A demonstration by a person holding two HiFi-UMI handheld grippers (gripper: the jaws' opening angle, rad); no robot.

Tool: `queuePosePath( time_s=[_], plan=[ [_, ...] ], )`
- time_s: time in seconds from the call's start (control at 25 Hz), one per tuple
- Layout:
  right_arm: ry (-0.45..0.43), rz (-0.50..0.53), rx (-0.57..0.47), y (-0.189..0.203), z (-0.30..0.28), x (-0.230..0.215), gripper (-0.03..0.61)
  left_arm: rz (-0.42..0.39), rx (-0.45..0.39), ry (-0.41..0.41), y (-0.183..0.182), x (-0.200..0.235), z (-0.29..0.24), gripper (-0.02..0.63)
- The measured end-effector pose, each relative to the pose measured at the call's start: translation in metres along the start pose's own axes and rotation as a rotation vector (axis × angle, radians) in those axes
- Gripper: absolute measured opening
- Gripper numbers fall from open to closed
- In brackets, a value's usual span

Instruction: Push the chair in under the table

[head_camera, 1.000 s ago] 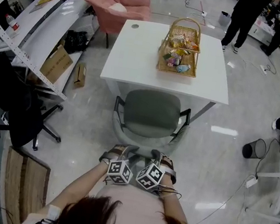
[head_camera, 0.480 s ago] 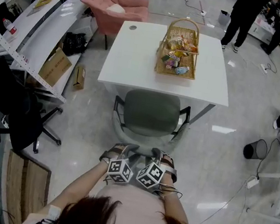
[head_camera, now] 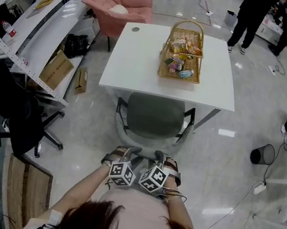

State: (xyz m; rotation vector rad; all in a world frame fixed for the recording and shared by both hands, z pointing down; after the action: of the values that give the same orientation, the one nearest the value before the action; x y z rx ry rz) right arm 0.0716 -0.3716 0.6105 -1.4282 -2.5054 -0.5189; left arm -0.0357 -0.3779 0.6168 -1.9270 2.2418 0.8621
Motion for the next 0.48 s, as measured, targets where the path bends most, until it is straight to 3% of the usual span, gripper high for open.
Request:
queuePosePath(
  time_s=[0.48],
  plan=[
    [0.007, 0.003, -0.009, -0.009, -0.01, -0.015, 0.179, -0.004, -0.006, -0.001, 0.0, 0.017, -0.012, 0.163]
  ],
)
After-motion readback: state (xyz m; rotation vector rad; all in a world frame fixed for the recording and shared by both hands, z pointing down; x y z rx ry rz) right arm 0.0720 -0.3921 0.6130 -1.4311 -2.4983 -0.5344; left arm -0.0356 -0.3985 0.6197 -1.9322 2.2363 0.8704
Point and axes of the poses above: the fingertips, and each gripper's own axes: z backward along the fingers, x to its left, y out of its underside, the point moved 10 cm from there along z, backward along the fingers, and after that the axes turned 15 degrees about x, right-handed, at the moved point
